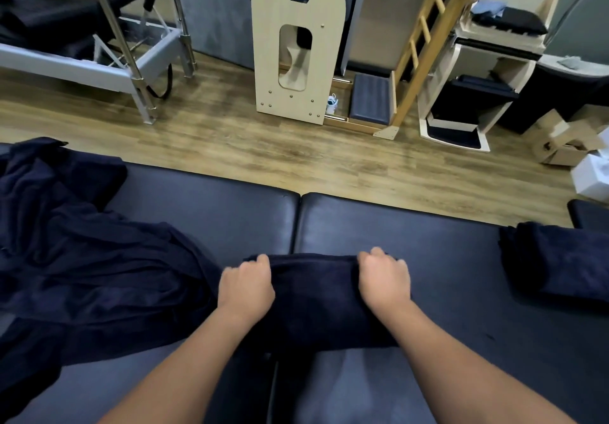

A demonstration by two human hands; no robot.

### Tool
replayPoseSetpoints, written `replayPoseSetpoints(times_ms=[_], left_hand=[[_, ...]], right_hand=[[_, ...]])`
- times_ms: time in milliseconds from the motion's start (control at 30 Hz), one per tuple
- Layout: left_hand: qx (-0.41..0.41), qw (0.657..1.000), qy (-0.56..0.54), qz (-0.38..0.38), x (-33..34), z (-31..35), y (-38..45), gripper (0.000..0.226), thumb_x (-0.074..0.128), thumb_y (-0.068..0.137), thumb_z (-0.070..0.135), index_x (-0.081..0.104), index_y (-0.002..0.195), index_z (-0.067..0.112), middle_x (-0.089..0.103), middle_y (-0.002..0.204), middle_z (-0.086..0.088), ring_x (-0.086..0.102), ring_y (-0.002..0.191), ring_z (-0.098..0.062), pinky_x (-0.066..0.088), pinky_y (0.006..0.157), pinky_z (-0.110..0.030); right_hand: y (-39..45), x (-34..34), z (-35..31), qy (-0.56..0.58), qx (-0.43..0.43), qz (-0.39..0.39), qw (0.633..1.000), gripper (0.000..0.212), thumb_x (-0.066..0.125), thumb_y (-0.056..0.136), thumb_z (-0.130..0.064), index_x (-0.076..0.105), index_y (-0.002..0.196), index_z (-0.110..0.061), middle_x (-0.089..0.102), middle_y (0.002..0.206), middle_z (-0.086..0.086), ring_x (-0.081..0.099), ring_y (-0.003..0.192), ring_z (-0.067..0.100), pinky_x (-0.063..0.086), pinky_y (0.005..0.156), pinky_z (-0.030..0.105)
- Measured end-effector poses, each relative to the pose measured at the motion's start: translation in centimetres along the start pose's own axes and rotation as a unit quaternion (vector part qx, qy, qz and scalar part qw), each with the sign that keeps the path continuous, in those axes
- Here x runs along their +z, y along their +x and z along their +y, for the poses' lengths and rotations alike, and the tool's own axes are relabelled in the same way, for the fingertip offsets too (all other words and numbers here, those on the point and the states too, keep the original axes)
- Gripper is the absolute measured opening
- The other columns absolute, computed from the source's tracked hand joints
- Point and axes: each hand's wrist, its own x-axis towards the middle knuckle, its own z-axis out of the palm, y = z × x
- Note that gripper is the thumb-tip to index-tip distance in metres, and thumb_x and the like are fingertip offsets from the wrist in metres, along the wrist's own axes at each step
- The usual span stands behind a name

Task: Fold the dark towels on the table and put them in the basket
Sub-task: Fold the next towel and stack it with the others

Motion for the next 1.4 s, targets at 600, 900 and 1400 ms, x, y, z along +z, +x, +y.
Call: replayPoseSetpoints(times_ms=[600,900,1400], left_hand=[[-0.051,0.965,-0.023,-0.255,1.1,2.6,-4.7,0.101,0.052,0.092,0.043,-0.025,0.155,0.032,-0.030,0.163,-0.016,-0.025,0.151,-0.035,0.020,0.109,-0.075],[-0.143,0.951,-0.149,-0.229,1.0,1.8,-4.9,0.110,0.068,0.071,0.068,-0.006,0.152,0.060,-0.032,0.160,-0.022,0.037,0.139,-0.051,0.037,0.115,-0.046],[-0.096,0.954,-0.186,-0.215,2.7,19.0,-6.1,0.091,0.073,0.072,0.068,0.029,0.152,0.054,0.035,0.155,-0.019,0.047,0.135,-0.032,0.039,0.109,-0.034]], right_hand=[[-9.6,1.8,1.1,0.062,0.042,-0.136,0.988,0.085,0.023,0.095,-0.073,0.014,0.161,-0.020,0.006,0.168,0.011,0.003,0.155,0.031,0.028,0.112,0.061],[-6.1,1.6,1.9,0.113,0.044,-0.224,0.967,0.085,0.034,0.098,-0.068,-0.009,0.160,-0.030,-0.022,0.167,0.000,-0.023,0.152,0.033,0.006,0.115,0.072],[-13.0,2.6,17.1,0.132,0.142,-0.178,0.965,0.085,0.038,0.094,-0.062,0.002,0.161,-0.022,-0.010,0.168,0.007,-0.006,0.150,0.046,0.014,0.113,0.070]])
